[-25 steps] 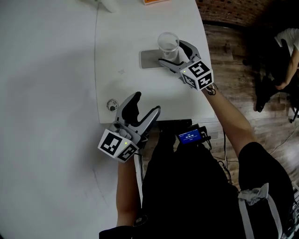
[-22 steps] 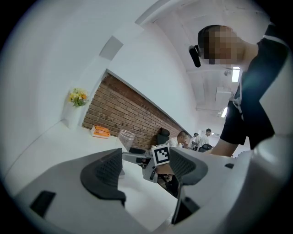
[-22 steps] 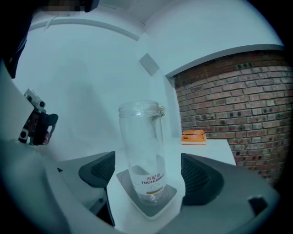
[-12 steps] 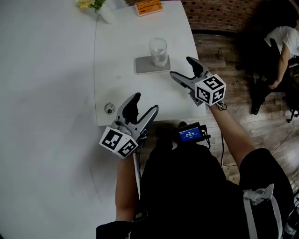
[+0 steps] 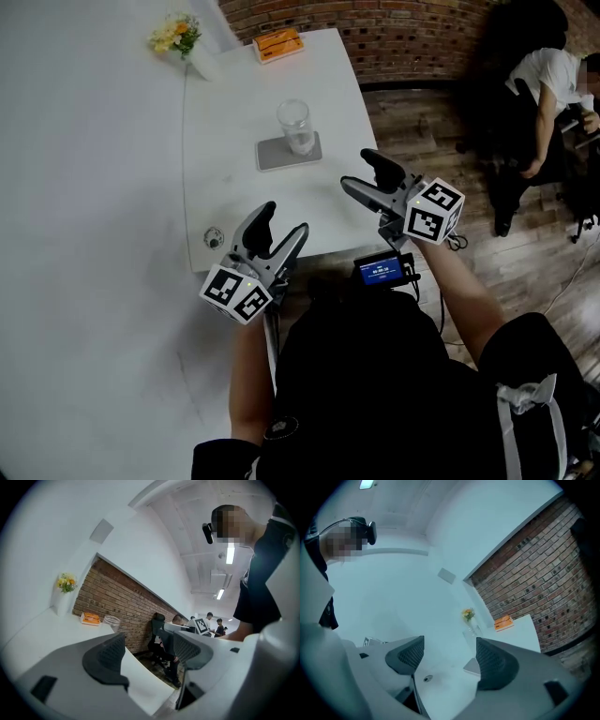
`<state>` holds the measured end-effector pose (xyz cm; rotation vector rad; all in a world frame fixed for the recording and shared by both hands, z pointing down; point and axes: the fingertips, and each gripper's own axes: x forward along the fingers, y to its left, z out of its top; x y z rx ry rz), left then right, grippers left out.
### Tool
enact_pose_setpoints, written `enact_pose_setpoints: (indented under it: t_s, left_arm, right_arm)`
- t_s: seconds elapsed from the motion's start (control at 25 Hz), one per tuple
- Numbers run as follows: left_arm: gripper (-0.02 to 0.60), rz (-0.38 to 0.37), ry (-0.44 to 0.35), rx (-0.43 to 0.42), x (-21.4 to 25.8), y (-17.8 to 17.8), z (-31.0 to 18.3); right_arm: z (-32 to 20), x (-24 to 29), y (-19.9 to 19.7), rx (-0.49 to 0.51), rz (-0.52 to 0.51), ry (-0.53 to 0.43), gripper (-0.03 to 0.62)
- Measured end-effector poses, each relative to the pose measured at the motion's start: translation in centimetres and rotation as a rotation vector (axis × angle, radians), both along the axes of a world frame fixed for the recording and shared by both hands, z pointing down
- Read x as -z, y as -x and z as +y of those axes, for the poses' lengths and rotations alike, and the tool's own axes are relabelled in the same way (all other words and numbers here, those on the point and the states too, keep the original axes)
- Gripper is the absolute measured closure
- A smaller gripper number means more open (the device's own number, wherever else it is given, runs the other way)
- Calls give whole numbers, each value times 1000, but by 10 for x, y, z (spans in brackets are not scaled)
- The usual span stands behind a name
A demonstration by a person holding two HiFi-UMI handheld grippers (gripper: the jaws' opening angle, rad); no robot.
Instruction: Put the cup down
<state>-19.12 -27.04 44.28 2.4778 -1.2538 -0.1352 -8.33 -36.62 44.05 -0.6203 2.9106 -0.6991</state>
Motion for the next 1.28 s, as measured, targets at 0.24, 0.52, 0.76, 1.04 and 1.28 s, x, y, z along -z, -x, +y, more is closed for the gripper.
enact_pose_setpoints:
  t_s: [0.24,0.52,0.76,1.04,1.28]
  left_arm:
    - [253,6,-30,-20,7,-7,2]
    - [253,-42,-31,-71,5,-21,11]
    - [253,-41,-27,-95,4,-24,10]
    - [253,-34,-12,-101,1,-19,6]
    - [253,-32,-17,-105,2,-21,4]
  right_arm:
    - [27,20,-7,6,41,-83,313]
    - [58,14,3,76,190,-163,332]
    - [55,8,-2,51,225,-156,349]
    - [48,-2,-2,15,247,-119,377]
    - [45,-5,0,10,257,-111,393]
